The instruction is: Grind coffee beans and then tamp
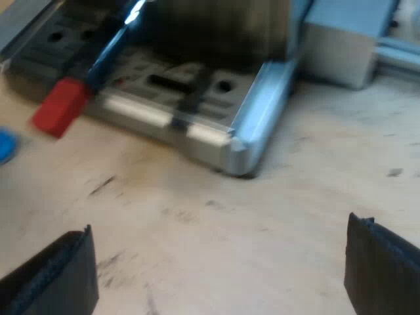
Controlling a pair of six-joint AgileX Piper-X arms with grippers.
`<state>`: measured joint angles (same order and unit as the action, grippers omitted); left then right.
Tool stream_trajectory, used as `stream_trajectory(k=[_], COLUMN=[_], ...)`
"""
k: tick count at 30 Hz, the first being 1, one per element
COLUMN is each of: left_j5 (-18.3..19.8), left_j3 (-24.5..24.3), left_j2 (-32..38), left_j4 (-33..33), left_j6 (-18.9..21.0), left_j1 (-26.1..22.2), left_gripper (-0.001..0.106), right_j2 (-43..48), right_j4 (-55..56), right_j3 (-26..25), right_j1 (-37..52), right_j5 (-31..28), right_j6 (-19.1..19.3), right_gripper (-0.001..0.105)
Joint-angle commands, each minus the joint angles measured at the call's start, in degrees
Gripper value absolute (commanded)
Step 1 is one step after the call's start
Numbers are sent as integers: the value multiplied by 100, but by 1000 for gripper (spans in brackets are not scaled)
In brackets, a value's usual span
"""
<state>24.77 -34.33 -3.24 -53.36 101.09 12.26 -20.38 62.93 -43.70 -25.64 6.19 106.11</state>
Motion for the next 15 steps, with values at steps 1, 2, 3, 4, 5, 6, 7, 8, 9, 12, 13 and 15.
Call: stream_trajectory(k=[1,2,3,4,5,6,7,8,9,12,13,15], left_j5=[495,885,990,1093,1097,1097,1098,1122,1133,1215,1337,1373], left_j3=[26,104,149,259,372,417,577,704,757,996,1350,1572], left_j2=[-229,-274,-274,-274,-274,-274,-274,-274,-274,-284,-287,-287], left_j4=[100,189,244,456,669,747,1018,1225,1351,1692,2199,2488], left_j6=[-317,-662,-698,-717,-718,-718,-718,-718,-718,-718,-718,-718], left_j1=[333,510,566,677,769,795,859,889,891,890,890,890], left_gripper=[76,76,76,76,76,76,76,76,76,76,76,76], right_j2=[-116,-133,-151,-177,-196,-198,-198,-197,-197,-197,-197,-197], right_j4=[-63,-103,-157,-295,-409,-464,-551,-672,-722,-818,-851,-967], right_j3=[-60,-60,-60,-60,-60,-60,-60,-60,-60,-60,-60,-20], right_j1=[-297,-374,-446,-563,-643,-687,-745,-837,-873,-947,-976,-1024], right_j5=[49,49,49,49,49,49,49,38,21,-8,-8,-30], right_j6=[61,61,61,61,61,61,61,61,61,61,61,41], right_gripper=[78,78,78,78,78,78,78,78,78,78,78,78])
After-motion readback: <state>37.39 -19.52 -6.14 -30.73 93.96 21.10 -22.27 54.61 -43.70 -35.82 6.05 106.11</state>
